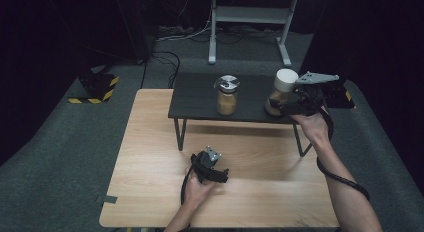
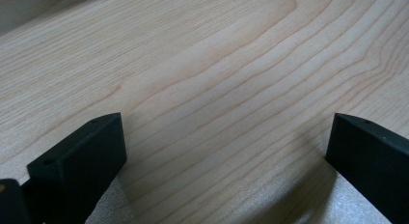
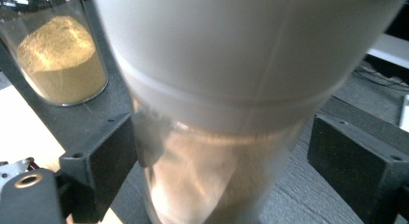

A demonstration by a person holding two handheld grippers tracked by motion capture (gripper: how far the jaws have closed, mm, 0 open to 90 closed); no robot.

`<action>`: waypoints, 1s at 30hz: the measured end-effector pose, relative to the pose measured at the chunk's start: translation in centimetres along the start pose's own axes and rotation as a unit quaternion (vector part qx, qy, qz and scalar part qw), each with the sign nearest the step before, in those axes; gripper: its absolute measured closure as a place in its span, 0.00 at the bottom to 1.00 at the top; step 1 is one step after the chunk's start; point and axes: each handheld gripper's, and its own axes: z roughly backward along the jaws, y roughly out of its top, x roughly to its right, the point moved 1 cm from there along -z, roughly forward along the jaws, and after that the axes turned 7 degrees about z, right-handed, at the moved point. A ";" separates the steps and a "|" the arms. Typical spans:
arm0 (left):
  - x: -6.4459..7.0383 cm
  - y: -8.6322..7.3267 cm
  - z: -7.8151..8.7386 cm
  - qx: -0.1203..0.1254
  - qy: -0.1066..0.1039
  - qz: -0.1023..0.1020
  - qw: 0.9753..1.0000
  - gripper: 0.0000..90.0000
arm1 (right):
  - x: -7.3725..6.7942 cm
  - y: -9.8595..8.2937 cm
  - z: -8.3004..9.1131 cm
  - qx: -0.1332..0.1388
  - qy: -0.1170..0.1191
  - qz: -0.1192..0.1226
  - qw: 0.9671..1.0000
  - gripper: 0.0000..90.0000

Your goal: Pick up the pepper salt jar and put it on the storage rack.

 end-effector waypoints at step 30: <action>0.0 0.0 0.0 -0.001 0.001 -0.001 1.000 0.00 | -2.2 -5.0 3.6 0.007 -0.017 0.022 1.000 0.06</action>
